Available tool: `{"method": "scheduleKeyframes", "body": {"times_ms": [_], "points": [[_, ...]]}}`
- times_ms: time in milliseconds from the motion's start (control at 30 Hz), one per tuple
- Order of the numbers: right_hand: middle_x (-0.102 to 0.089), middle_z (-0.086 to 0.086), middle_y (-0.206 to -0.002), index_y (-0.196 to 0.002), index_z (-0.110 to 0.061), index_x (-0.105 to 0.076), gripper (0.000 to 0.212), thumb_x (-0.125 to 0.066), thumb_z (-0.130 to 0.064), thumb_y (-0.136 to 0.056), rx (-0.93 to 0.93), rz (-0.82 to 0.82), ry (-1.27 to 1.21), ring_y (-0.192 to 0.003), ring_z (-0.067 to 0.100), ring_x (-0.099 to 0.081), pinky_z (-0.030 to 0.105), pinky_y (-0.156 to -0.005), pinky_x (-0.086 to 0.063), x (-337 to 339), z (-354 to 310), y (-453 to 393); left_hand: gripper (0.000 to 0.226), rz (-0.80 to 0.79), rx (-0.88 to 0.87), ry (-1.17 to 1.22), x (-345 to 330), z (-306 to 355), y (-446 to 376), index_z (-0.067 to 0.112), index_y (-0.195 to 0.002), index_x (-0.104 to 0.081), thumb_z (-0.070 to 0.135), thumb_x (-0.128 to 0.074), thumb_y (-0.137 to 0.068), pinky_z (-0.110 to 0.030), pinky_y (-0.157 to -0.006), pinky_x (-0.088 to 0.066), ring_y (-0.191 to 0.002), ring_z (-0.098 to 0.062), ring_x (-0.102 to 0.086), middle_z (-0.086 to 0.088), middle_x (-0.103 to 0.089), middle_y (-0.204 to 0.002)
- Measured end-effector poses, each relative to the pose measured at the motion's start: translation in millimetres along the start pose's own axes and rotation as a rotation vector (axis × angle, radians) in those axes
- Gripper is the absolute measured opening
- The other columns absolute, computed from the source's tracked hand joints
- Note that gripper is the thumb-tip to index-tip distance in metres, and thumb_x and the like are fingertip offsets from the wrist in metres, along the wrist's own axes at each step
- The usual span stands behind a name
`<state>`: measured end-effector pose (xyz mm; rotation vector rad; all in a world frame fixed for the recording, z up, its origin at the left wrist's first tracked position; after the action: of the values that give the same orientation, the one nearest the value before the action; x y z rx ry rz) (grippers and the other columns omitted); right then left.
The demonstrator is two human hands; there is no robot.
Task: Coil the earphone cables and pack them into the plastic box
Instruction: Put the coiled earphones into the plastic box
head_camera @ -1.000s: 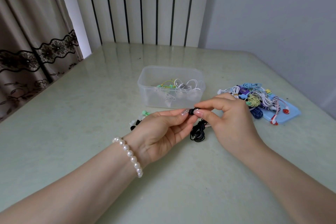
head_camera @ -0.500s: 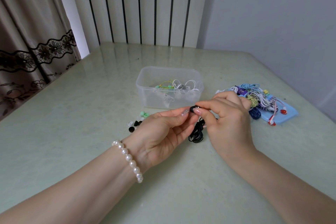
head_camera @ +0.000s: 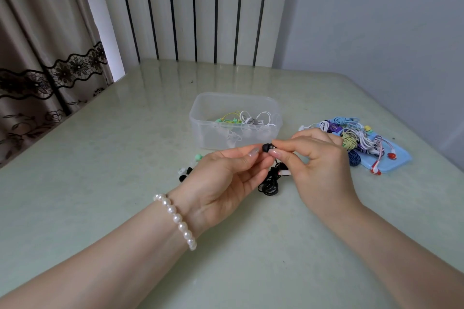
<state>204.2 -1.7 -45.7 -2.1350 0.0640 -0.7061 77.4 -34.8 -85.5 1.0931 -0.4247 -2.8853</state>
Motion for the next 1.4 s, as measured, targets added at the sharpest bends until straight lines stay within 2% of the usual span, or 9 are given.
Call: {"method": "scheduleKeyframes", "body": {"times_ms": [100, 267, 400, 467, 600, 767, 900, 1200, 1400], "points": [[-0.056, -0.007, -0.075, -0.080, -0.023, -0.074, 0.012, -0.066, -0.025, -0.070, -0.101, 0.007, -0.004, -0.084, 0.011, -0.052, 0.034, -0.085, -0.036, 1, 8, 1, 0.022, -0.028, 0.006, 0.026, -6, -4, 3, -0.004, -0.101, -0.064, -0.003, -0.047, -0.087, -0.024, -0.078, -0.053, -0.080, -0.015, -0.065, -0.012, -0.068, -0.091], [-0.053, -0.012, -0.074, -0.077, -0.017, -0.074, 0.010, -0.067, -0.019, -0.070, -0.032, 0.023, 0.051, -0.079, -0.001, -0.043, 0.032, -0.080, -0.032, 0, 3, 1, 0.022, -0.030, 0.029, 0.046, -7, -5, 4, -0.001, -0.097, -0.065, -0.003, -0.046, -0.088, -0.027, -0.078, -0.053, -0.085, -0.017, -0.065, -0.012, -0.069, -0.091], [-0.065, 0.006, -0.083, -0.084, -0.026, -0.072, 0.014, -0.071, -0.017, -0.073, -0.175, -0.083, -0.143, -0.091, 0.022, -0.057, 0.009, -0.076, -0.041, 1, 12, -4, 0.021, -0.008, 0.011, 0.010, -5, 1, 4, 0.000, -0.096, -0.065, -0.002, -0.045, -0.089, -0.026, -0.079, -0.053, -0.079, -0.016, -0.068, -0.011, -0.071, -0.086], [-0.065, 0.011, -0.085, -0.085, -0.025, -0.071, 0.017, -0.073, -0.013, -0.073, -0.221, -0.116, -0.234, -0.087, 0.014, -0.058, 0.003, -0.069, -0.043, 2, 14, -6, 0.021, -0.004, -0.024, -0.023, -5, 2, 4, 0.001, -0.095, -0.065, -0.001, -0.045, -0.090, -0.025, -0.078, -0.054, -0.077, -0.015, -0.068, -0.010, -0.071, -0.085], [-0.068, 0.002, -0.082, -0.082, -0.030, -0.071, 0.014, -0.066, -0.027, -0.070, -0.200, -0.116, -0.198, -0.083, 0.004, -0.058, 0.019, -0.083, -0.044, 3, 16, -7, 0.022, -0.003, -0.076, -0.035, -5, 2, 4, -0.002, -0.103, -0.062, -0.002, -0.045, -0.090, -0.024, -0.077, -0.054, -0.079, -0.016, -0.068, -0.012, -0.070, -0.087], [-0.067, 0.006, -0.083, -0.084, -0.026, -0.071, 0.012, -0.069, -0.021, -0.073, -0.194, -0.101, -0.200, -0.088, 0.020, -0.060, 0.013, -0.078, -0.045, 1, 16, -5, 0.024, -0.051, -0.138, -0.127, -10, 1, 6, -0.001, -0.101, -0.066, -0.003, -0.045, -0.089, -0.022, -0.082, -0.052, -0.087, -0.013, -0.063, -0.010, -0.068, -0.092], [-0.067, -0.003, -0.079, -0.082, -0.022, -0.074, 0.019, -0.060, -0.033, -0.074, -0.088, -0.072, -0.127, -0.083, 0.021, -0.062, 0.049, -0.084, -0.045, 2, 11, -4, 0.024, -0.056, -0.120, -0.104, -10, 3, 6, -0.004, -0.104, -0.064, -0.003, -0.045, -0.089, -0.022, -0.078, -0.053, -0.085, -0.013, -0.062, -0.011, -0.067, -0.091], [-0.060, -0.011, -0.069, -0.077, -0.013, -0.074, 0.016, -0.061, -0.021, -0.075, 0.115, 0.053, 0.028, -0.076, 0.006, -0.053, 0.028, -0.075, -0.033, 4, 2, -2, 0.024, -0.097, -0.035, -0.012, -9, 1, 5, -0.004, -0.103, -0.063, 0.002, -0.050, -0.083, -0.027, -0.083, -0.052, -0.087, -0.016, -0.063, -0.010, -0.068, -0.092], [-0.068, -0.012, -0.072, -0.083, -0.023, -0.075, 0.020, -0.061, -0.036, -0.077, 0.111, -0.243, -0.092, -0.077, 0.003, -0.056, 0.038, -0.081, -0.036, -8, -2, -5, 0.019, 0.056, -0.144, -0.292, 4, 9, 0, 0.002, -0.076, -0.066, 0.016, -0.066, -0.062, -0.017, -0.058, -0.054, -0.060, -0.010, -0.062, -0.007, -0.065, -0.066]]}}
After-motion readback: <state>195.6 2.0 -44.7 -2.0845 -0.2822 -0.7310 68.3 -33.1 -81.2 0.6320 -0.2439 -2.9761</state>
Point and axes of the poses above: each hand's wrist, its own y-axis away from the middle knuckle, its own x-axis out of the back of the hand, z = x × y, the point moved 5 cm from there along -y, towards the middle knuckle
